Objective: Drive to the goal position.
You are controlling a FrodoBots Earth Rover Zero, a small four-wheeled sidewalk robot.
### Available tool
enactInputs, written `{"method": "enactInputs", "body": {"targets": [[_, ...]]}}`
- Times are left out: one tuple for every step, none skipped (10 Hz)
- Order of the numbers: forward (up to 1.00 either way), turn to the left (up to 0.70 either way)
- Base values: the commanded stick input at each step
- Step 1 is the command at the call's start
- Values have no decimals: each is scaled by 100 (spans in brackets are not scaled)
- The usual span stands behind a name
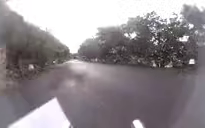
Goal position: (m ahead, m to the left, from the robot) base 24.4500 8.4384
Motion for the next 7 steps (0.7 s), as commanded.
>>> {"method": "enactInputs", "body": {"targets": [[100, 0], [100, 0], [100, 0], [100, 0], [100, 0], [100, 0], [100, 0]]}}
